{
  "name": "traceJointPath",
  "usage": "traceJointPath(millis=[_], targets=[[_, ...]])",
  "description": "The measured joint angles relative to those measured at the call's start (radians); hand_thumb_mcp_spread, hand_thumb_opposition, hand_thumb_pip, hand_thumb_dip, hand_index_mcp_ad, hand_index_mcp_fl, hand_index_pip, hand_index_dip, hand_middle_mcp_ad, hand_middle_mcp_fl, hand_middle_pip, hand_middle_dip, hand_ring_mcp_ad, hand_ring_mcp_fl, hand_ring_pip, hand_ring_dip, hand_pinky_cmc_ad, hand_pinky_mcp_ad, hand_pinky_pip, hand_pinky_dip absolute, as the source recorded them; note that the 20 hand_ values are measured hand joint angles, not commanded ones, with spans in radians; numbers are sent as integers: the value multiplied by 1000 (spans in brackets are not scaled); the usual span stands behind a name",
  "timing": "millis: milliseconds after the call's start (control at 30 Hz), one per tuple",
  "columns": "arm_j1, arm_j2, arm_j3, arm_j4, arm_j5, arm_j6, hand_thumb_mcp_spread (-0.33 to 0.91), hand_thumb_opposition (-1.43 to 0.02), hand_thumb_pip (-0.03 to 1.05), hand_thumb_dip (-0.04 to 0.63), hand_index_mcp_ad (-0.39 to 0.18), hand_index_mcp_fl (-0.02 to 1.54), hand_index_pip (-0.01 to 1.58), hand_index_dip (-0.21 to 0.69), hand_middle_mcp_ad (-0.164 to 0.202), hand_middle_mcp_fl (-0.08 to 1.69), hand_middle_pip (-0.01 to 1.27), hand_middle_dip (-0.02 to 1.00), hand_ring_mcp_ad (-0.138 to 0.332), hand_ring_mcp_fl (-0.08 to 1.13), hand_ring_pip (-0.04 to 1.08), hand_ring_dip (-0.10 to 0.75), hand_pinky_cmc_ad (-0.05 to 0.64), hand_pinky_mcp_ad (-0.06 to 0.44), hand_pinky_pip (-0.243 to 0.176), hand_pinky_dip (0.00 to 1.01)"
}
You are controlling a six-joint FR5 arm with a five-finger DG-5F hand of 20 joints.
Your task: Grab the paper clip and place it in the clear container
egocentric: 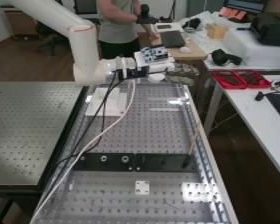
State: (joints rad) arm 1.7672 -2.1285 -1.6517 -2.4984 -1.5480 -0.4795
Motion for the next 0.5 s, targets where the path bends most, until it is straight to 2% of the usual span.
traceJointPath(millis=[233, 500], targets=[[12, -34, -4, 13, 90, -18, 520, -1012, 658, 298, -171, 623, 1358, 93, 61, 175, 138, 204, 84, 2, 112, 82, 295, 216, -26, 188], [17, -37, -31, 36, 106, -28, 520, -1012, 658, 298, -168, 623, 1358, 93, 61, 187, 138, 204, 84, 2, 110, 82, 295, 215, -26, 192]])
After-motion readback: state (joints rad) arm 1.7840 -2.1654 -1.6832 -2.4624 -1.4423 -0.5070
